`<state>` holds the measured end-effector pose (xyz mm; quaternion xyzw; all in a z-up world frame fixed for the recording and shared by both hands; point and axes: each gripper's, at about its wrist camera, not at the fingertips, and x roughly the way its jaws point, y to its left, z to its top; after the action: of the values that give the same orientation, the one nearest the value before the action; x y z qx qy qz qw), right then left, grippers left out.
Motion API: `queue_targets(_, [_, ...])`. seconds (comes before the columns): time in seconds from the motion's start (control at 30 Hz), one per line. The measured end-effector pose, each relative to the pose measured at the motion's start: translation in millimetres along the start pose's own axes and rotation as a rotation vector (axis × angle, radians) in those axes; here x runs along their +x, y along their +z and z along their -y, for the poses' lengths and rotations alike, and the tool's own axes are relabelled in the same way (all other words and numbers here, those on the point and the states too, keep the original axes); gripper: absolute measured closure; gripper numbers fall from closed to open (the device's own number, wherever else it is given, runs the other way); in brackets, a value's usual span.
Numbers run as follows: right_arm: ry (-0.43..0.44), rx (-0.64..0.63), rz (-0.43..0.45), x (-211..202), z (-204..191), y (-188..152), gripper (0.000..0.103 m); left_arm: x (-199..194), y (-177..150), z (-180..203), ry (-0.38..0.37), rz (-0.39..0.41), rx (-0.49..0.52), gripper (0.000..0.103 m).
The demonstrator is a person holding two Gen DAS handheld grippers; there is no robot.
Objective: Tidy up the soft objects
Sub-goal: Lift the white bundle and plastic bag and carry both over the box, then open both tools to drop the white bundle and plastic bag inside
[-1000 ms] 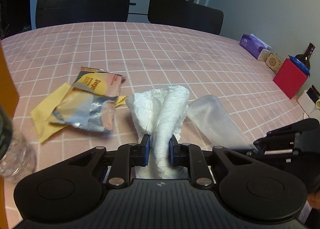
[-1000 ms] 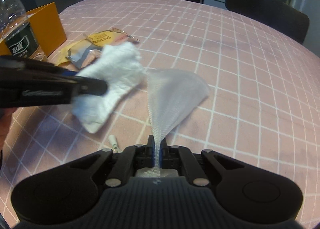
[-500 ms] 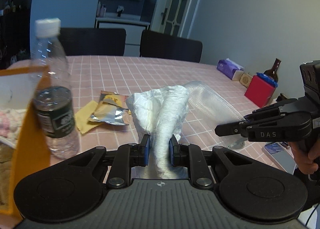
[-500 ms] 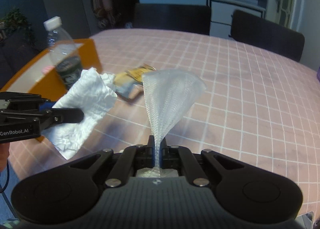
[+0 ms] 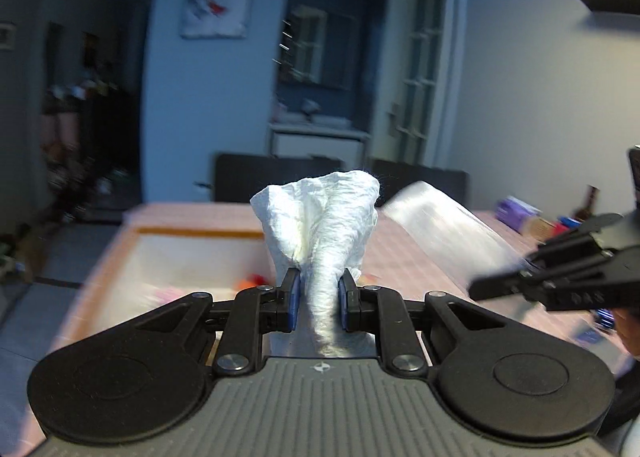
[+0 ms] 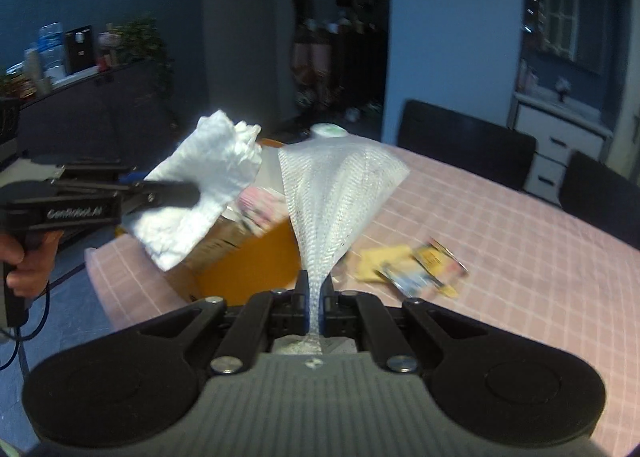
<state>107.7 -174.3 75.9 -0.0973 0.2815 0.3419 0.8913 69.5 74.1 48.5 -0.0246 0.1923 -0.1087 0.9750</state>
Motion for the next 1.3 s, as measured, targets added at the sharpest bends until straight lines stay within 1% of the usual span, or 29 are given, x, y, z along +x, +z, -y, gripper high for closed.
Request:
queue_targets(0.07, [0.017, -0.024, 0.005, 10, -18, 12, 0.102, -7, 6, -16, 0.047, 0.018, -0.006, 0.082])
queue_targets(0.13, [0.030, -0.038, -0.004, 22, -32, 23, 0.102, -8, 11, -27, 0.077, 0.019, -0.008, 0.082])
queue_targets(0.2, [0.034, -0.043, -0.028, 43, -44, 36, 0.102, -1, 14, -34, 0.107, 0.007, 0.003, 0.082])
queue_targets(0.27, [0.039, -0.060, -0.056, 64, -55, 45, 0.102, 11, 15, -42, 0.120, -0.024, 0.008, 0.082])
queue_targets(0.4, [-0.006, -0.067, -0.125, 121, -65, 69, 0.102, 40, 12, -58, 0.145, -0.101, 0.033, 0.082])
queue_targets(0.53, [-0.092, -0.091, -0.195, 176, -70, 81, 0.101, 66, 5, -83, 0.148, -0.175, 0.037, 0.082])
queue_targets(0.67, [-0.163, -0.150, -0.259, 225, -76, 87, 0.101, 95, 1, -95, 0.183, -0.233, 0.102, 0.082])
queue_targets(0.73, [-0.192, -0.164, -0.286, 243, -75, 89, 0.101, 107, -2, -101, 0.191, -0.269, 0.113, 0.082])
queue_targets(0.83, [-0.219, -0.189, -0.326, 262, -72, 88, 0.100, 124, -5, -109, 0.183, -0.332, 0.124, 0.081])
queue_targets(0.97, [-0.272, -0.266, -0.356, 279, -79, 81, 0.096, 141, -8, -114, 0.218, -0.381, 0.170, 0.081])
queue_targets(1.03, [-0.279, -0.268, -0.375, 286, -76, 79, 0.093, 147, -9, -115, 0.238, -0.405, 0.188, 0.080])
queue_targets(1.07, [-0.281, -0.267, -0.383, 289, -74, 80, 0.086, 153, -10, -117, 0.239, -0.424, 0.194, 0.080])
queue_targets(1.1, [-0.282, -0.268, -0.389, 290, -72, 80, 0.077, 157, -11, -120, 0.239, -0.439, 0.200, 0.079])
queue_targets(1.17, [-0.281, -0.279, -0.393, 293, -70, 80, 0.070, 161, -12, -118, 0.265, -0.455, 0.219, 0.075])
queue_targets(1.23, [-0.279, -0.293, -0.395, 293, -70, 80, 0.069, 164, -13, -116, 0.299, -0.467, 0.252, 0.073])
queue_targets(1.3, [-0.276, -0.301, -0.392, 293, -71, 79, 0.063, 171, -12, -117, 0.329, -0.481, 0.286, 0.069])
